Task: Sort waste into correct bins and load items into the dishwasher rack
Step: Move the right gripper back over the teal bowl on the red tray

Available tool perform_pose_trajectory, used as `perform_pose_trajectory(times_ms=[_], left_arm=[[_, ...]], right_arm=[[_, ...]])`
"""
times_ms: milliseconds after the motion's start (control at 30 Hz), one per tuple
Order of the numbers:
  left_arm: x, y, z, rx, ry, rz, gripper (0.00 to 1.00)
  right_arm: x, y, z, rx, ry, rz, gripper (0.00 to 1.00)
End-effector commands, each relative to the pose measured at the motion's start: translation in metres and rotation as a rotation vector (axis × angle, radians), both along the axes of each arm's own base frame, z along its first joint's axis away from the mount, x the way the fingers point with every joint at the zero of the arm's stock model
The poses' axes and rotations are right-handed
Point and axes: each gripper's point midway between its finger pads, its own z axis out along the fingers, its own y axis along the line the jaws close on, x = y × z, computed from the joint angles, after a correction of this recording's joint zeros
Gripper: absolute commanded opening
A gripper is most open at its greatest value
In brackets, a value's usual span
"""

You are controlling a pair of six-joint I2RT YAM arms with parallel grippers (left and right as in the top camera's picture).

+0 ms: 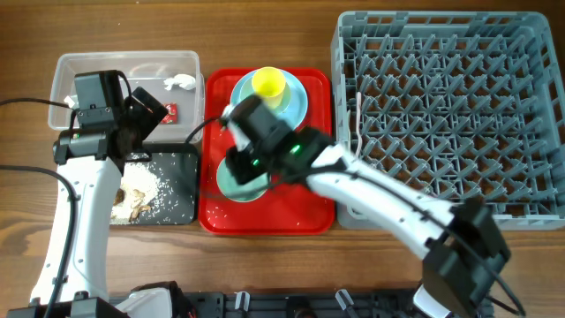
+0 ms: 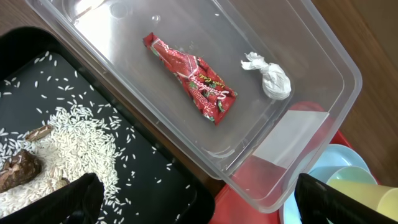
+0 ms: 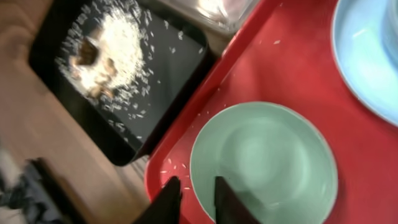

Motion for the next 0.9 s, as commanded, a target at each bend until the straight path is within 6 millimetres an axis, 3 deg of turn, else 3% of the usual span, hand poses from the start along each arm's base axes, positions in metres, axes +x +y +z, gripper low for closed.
perform_pose_trajectory(times_ms=[0, 167, 300, 467, 567, 700, 867], left_arm=[[0.000, 0.002, 0.008, 0.014, -0.020, -0.008, 1.00], [0.000, 0.002, 0.008, 0.014, -0.020, -0.008, 1.00], [0.000, 0.002, 0.008, 0.014, -0.020, -0.008, 1.00], [0.000, 0.002, 0.008, 0.014, -0.020, -0.008, 1.00], [0.000, 0.002, 0.008, 0.014, -0.020, -0.008, 1.00], [0.000, 0.002, 0.008, 0.014, -0.020, -0.008, 1.00], [0.000, 0.002, 0.008, 0.013, -0.021, -0.009, 1.00]], right_arm=[[0.008, -0.005, -0.039, -0.172, -0.099, -0.057, 0.04], [0.013, -0.014, -0.075, -0.265, -0.085, -0.127, 0.04], [0.023, -0.036, -0.102, -0.377, -0.090, -0.218, 0.04], [0.042, -0.084, -0.100, -0.509, -0.150, -0.451, 0.04], [0.048, -0.101, -0.100, -0.545, -0.148, -0.503, 0.04], [0.059, -0.114, -0.100, -0.534, -0.123, -0.567, 0.05], [0.055, -0.097, -0.099, -0.454, -0.021, -0.504, 0.08]])
